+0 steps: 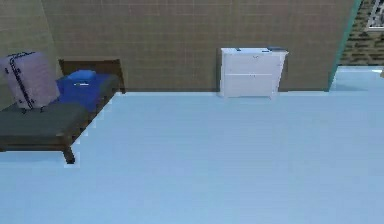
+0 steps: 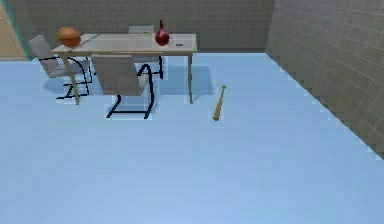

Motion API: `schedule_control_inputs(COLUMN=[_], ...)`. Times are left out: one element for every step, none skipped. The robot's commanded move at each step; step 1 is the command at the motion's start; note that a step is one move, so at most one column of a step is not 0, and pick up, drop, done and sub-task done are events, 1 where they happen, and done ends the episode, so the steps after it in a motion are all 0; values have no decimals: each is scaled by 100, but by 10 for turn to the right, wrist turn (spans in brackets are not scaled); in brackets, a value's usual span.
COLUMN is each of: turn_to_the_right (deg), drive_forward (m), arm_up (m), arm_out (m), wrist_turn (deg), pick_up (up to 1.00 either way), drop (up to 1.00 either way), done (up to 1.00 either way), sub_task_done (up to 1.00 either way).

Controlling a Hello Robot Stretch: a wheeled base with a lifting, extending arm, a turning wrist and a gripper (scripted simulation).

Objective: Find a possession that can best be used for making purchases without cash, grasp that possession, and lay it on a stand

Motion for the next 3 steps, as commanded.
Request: schedule_control_inputs(turn_to_the_right=[0, -450, -450], drive_forward=[75, 0, 0], arm_up=[0, 0, 0], arm_out=[0, 0, 0], wrist_turn=[0, 0, 0], pick_up=[0, 0, 0], drop=[0, 0, 0], done=[0, 0, 0], sub_task_done=[0, 0, 0])
